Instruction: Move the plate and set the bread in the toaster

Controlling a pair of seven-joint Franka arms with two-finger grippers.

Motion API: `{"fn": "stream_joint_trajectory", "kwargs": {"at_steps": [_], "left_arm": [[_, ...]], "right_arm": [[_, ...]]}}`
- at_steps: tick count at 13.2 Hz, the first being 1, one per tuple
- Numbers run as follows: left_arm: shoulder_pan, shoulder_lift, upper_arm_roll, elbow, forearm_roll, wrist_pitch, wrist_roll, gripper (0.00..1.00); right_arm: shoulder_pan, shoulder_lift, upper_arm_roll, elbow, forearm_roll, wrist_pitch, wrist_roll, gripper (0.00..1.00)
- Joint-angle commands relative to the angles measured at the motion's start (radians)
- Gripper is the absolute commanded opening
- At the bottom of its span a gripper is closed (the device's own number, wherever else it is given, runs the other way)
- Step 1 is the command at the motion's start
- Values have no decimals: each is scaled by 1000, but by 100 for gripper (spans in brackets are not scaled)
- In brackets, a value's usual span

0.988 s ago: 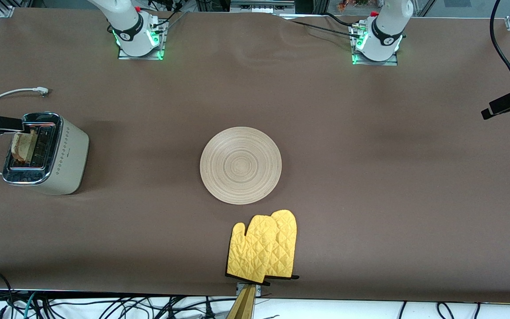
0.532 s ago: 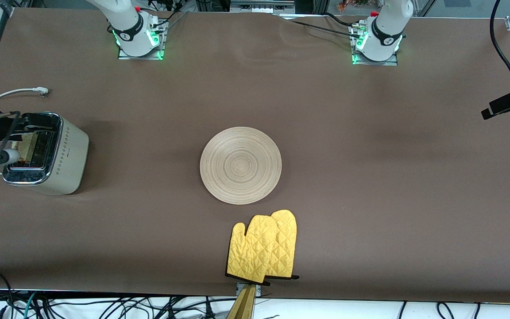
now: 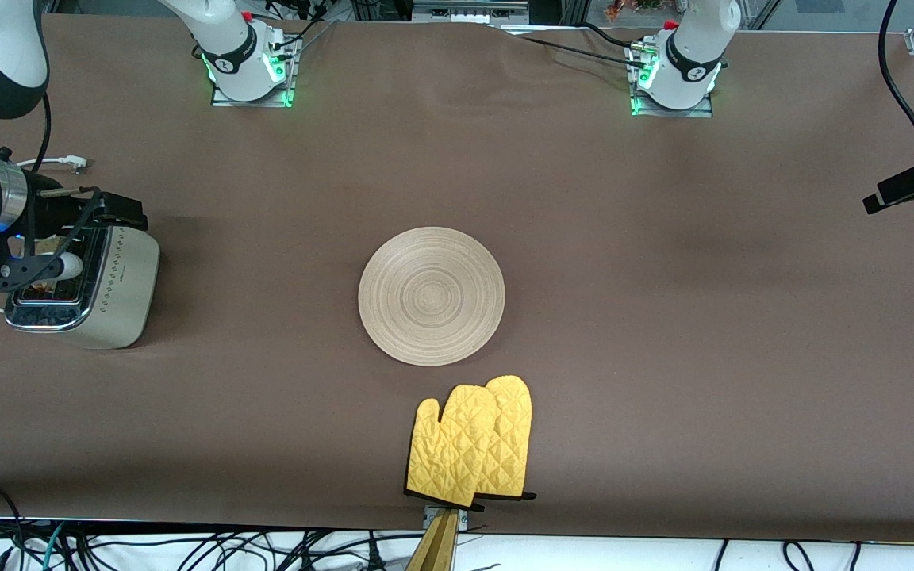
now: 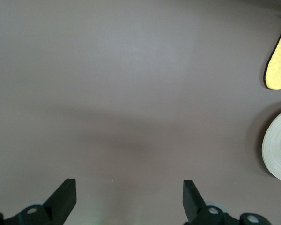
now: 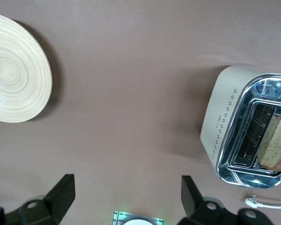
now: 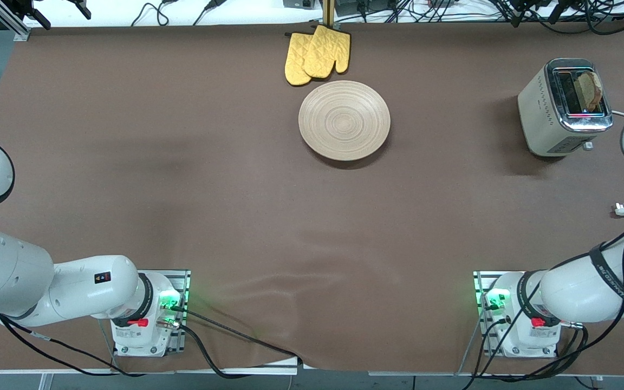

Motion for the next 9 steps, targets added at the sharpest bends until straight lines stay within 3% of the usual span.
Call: {"fn": "stream_joint_trajectory", "kwargs": {"at_steps": [1, 9], "left_arm": [[4, 5, 2, 20, -8, -8, 25, 100], [4, 5, 4, 20, -8, -8, 25, 100]], "right_arm": [[-88, -130, 52, -116, -29, 44, 15, 100], [-157, -282, 63, -257, -46, 78, 21, 100]]}}
